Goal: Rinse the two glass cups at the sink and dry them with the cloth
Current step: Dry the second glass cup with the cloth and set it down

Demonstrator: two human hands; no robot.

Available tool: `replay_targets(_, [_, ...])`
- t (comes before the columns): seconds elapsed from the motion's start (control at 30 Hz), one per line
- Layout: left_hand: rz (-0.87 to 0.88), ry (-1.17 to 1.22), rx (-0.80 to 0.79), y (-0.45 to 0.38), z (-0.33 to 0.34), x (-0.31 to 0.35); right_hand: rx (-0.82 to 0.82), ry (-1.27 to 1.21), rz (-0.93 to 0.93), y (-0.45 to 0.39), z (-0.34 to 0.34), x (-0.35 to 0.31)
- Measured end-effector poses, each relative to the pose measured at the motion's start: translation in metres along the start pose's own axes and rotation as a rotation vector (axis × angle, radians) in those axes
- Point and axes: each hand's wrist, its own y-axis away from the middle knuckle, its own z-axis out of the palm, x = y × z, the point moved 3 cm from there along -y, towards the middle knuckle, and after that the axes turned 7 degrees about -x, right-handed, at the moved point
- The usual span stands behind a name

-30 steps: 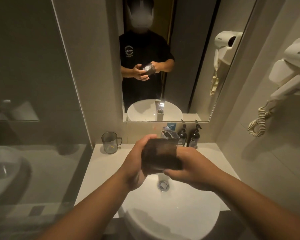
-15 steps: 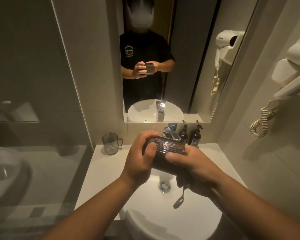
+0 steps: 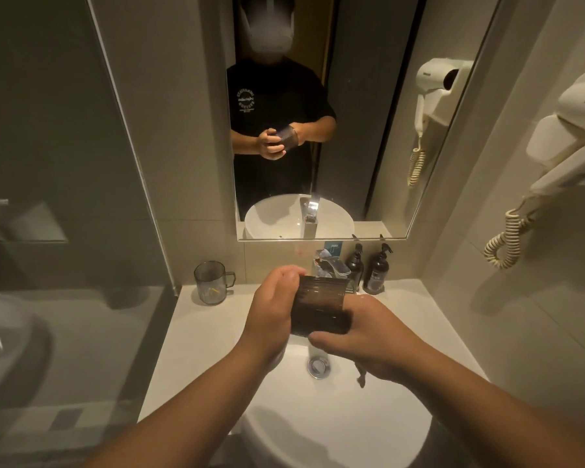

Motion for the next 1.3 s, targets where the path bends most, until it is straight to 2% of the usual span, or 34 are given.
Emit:
replay_targets(0.13, [0.208,-0.158,0.019,0.004,-0.008,-0.006,-0.014,-0.64,0.092,-0.001,0.002,-0.001])
replay_targets(0.2, [0.205,-0.2,0.0,0.005,-0.01,-0.006,-0.045,-0.735,0.127,-0.002,0.0,-0.002])
replay_targets(0.23, [0.154,-0.176,-0.029,0.005,-0.011,-0.006,-0.048,-0.615,0.102,-0.003,-0.003,-0.001])
replay_targets(0.27, [0.056,-0.101,-0.057,0.004,-0.011,-0.004,-0.031,-0.394,0.057,-0.004,-0.007,0.001])
replay_targets(0.33, [-0.24,0.134,-0.126,0.001,-0.008,0.0,-0.022,0.157,-0.106,-0.005,-0.013,0.002])
replay_targets(0.37, [-0.356,0.205,-0.14,0.001,-0.008,0.001,-0.057,0.352,-0.192,-0.007,-0.011,0.002])
replay_targets(0.4, [-0.418,0.224,-0.134,0.001,-0.009,0.002,-0.095,0.466,-0.249,-0.008,-0.008,0.003])
replay_targets(0.47, [-0.416,0.172,-0.102,0.0,-0.006,0.004,-0.124,0.513,-0.3,-0.008,-0.005,0.002])
replay_targets(0.57, [-0.264,0.086,-0.044,-0.001,-0.002,0.004,-0.057,0.384,-0.277,-0.006,-0.002,0.0])
replay_targets(0.67, [-0.076,0.037,-0.055,-0.001,-0.004,0.002,0.027,0.144,-0.129,-0.002,0.001,-0.001])
replay_targets(0.8, [0.142,-0.135,-0.047,0.003,-0.01,-0.003,0.03,-0.557,0.06,-0.001,0.004,-0.001])
replay_targets(0.87, [0.172,-0.209,-0.054,0.005,-0.012,-0.004,0.011,-0.696,0.116,0.001,0.003,-0.003])
replay_targets(0.9, [0.144,-0.215,-0.083,0.004,-0.014,-0.004,-0.002,-0.623,0.105,0.001,0.001,-0.004])
replay_targets(0.93, [0.084,-0.188,-0.126,0.004,-0.014,-0.003,-0.003,-0.431,0.065,0.0,-0.004,-0.004])
replay_targets(1.03, [-0.253,0.07,-0.151,0.0,-0.012,0.006,-0.055,0.404,-0.209,-0.004,-0.009,0.001])
replay_targets(1.1, [-0.354,0.096,-0.133,0.0,-0.01,0.011,-0.121,0.678,-0.314,-0.007,-0.003,0.006])
replay_targets(1.2, [-0.231,0.019,-0.077,0.0,-0.001,0.014,-0.123,0.66,-0.319,-0.01,0.001,0.007])
replay_targets(1.3, [-0.055,-0.022,-0.023,-0.002,-0.003,0.009,-0.054,0.44,-0.28,-0.006,0.004,0.004])
